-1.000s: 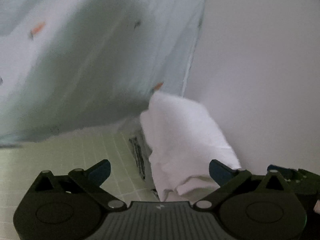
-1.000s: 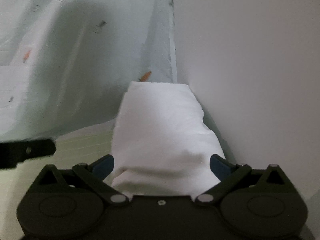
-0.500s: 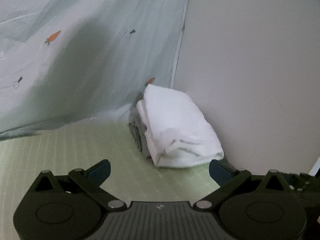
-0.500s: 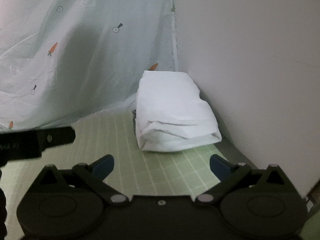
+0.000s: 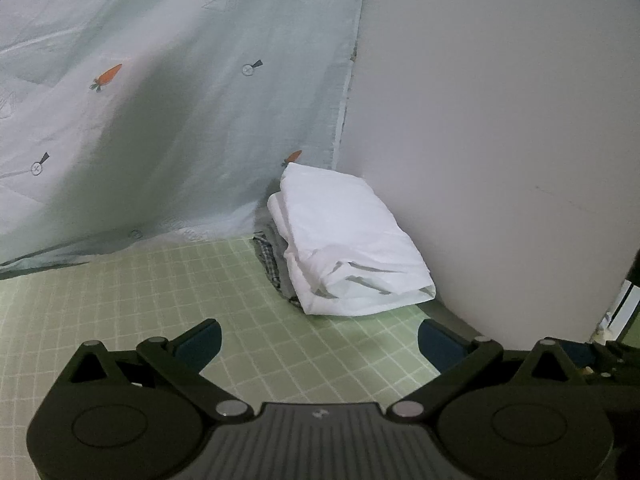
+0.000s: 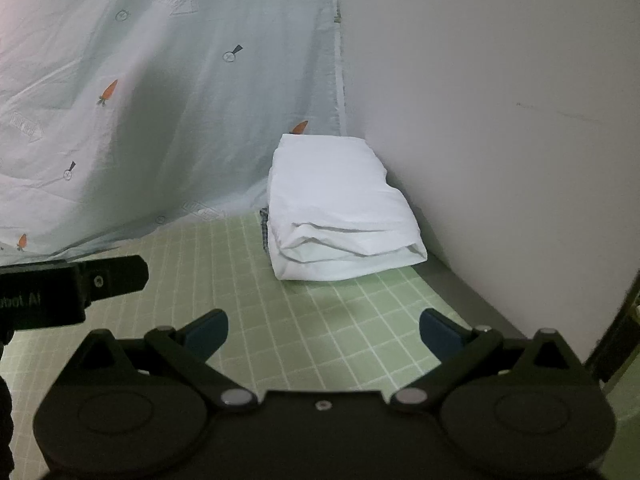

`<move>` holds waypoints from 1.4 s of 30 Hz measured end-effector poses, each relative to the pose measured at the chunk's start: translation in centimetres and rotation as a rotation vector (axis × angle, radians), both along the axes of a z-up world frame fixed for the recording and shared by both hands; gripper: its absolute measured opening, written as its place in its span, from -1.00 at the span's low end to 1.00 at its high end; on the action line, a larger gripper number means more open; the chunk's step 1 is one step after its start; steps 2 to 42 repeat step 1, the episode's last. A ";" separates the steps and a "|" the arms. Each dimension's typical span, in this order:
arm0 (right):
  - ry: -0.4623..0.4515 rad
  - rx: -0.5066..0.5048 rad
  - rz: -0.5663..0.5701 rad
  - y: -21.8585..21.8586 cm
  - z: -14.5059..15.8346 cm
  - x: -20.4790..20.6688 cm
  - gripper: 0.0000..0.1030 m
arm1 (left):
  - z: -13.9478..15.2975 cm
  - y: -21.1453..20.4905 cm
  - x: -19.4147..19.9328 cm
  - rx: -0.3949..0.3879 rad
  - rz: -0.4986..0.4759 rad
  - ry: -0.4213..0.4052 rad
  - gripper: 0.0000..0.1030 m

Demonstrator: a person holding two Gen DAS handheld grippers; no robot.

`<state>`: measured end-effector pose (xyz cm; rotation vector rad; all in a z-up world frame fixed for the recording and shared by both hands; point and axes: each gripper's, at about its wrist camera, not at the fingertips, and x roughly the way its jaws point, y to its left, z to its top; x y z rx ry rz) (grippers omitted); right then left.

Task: Fold clothes
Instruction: 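Carry the folded shirt to the mat corner by the wall and release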

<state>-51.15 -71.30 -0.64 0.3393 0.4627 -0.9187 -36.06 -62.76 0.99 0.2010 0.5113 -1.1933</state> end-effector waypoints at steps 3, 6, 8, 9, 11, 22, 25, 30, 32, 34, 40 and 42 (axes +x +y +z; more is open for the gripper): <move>-0.001 -0.001 -0.001 0.0 0.0 -0.1 1.00 | 0.0 0.1 -0.1 0.000 -0.002 -0.001 1.00; -0.001 -0.001 -0.001 0.0 0.0 -0.1 1.00 | 0.0 0.1 -0.1 0.000 -0.002 -0.001 1.00; -0.001 -0.001 -0.001 0.0 0.0 -0.1 1.00 | 0.0 0.1 -0.1 0.000 -0.002 -0.001 1.00; -0.001 -0.001 -0.001 0.0 0.0 -0.1 1.00 | 0.0 0.1 -0.1 0.000 -0.002 -0.001 1.00; -0.001 -0.001 -0.001 0.0 0.0 -0.1 1.00 | 0.0 0.1 -0.1 0.000 -0.002 -0.001 1.00; -0.001 -0.001 -0.001 0.0 0.0 -0.1 1.00 | 0.0 0.1 -0.1 0.000 -0.002 -0.001 1.00; -0.001 -0.001 -0.001 0.0 0.0 -0.1 1.00 | 0.0 0.1 -0.1 0.000 -0.002 -0.001 1.00; -0.001 -0.001 -0.001 0.0 0.0 -0.1 1.00 | 0.0 0.1 -0.1 0.000 -0.002 -0.001 1.00; -0.001 -0.001 -0.001 0.0 0.0 -0.1 1.00 | 0.0 0.1 -0.1 0.000 -0.002 -0.001 1.00; -0.001 -0.001 -0.001 0.0 0.0 -0.1 1.00 | 0.0 0.1 -0.1 0.000 -0.002 -0.001 1.00; -0.001 -0.001 -0.001 0.0 0.0 -0.1 1.00 | 0.0 0.1 -0.1 0.000 -0.002 -0.001 1.00; -0.001 -0.001 -0.001 0.0 0.0 -0.1 1.00 | 0.0 0.1 -0.1 0.000 -0.002 -0.001 1.00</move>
